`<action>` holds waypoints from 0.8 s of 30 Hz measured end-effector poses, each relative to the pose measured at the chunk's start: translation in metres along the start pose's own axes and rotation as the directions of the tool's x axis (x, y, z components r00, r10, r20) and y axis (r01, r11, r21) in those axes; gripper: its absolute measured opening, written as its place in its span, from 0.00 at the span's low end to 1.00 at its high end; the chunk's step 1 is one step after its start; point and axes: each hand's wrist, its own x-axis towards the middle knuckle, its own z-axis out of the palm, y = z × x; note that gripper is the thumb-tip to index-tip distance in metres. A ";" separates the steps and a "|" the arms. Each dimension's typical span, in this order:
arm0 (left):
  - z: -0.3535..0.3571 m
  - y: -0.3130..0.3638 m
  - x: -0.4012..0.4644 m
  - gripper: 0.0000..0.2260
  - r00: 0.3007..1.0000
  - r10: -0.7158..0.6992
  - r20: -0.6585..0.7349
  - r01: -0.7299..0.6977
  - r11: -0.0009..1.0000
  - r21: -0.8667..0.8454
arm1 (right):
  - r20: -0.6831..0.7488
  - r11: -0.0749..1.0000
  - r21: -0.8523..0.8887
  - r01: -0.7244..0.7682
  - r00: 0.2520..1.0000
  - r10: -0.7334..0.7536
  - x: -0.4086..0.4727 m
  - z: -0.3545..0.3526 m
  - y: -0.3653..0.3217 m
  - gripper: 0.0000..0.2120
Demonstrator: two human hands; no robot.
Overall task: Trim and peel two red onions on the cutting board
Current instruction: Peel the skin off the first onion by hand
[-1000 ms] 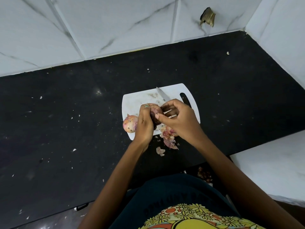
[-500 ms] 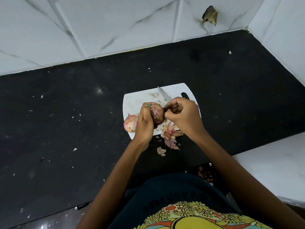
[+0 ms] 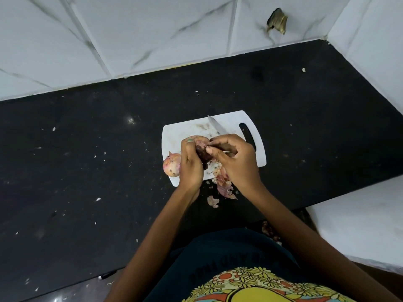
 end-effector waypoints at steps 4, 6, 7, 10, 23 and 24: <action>0.002 -0.001 -0.001 0.20 0.999 0.051 -0.018 -0.051 0.999 0.001 | -0.031 0.995 -0.090 0.050 0.998 -0.053 0.000 0.004 0.001 0.03; 0.001 -0.002 0.000 0.17 0.999 0.031 -0.036 -0.031 1.000 -0.002 | -0.029 0.994 -0.108 0.013 0.999 -0.017 0.001 0.007 0.004 0.02; 0.001 -0.003 0.001 0.16 0.999 0.006 -0.044 -0.007 1.000 -0.024 | -0.037 0.995 -0.089 -0.037 0.999 0.034 0.002 0.007 0.007 0.02; -0.002 -0.003 0.006 0.18 0.993 -0.105 -0.046 0.097 0.985 -0.145 | -0.090 0.982 -0.076 -0.172 0.982 0.165 0.006 0.002 0.018 0.03; -0.003 0.009 0.001 0.15 0.980 -0.193 -0.054 0.178 0.961 -0.210 | 0.095 0.808 -0.584 -0.081 0.981 0.167 0.002 -0.015 0.037 0.10; -0.003 0.010 0.000 0.14 0.980 -0.189 -0.066 0.172 0.963 -0.205 | 0.077 0.861 -0.497 -0.107 0.983 0.166 0.003 -0.015 0.032 0.06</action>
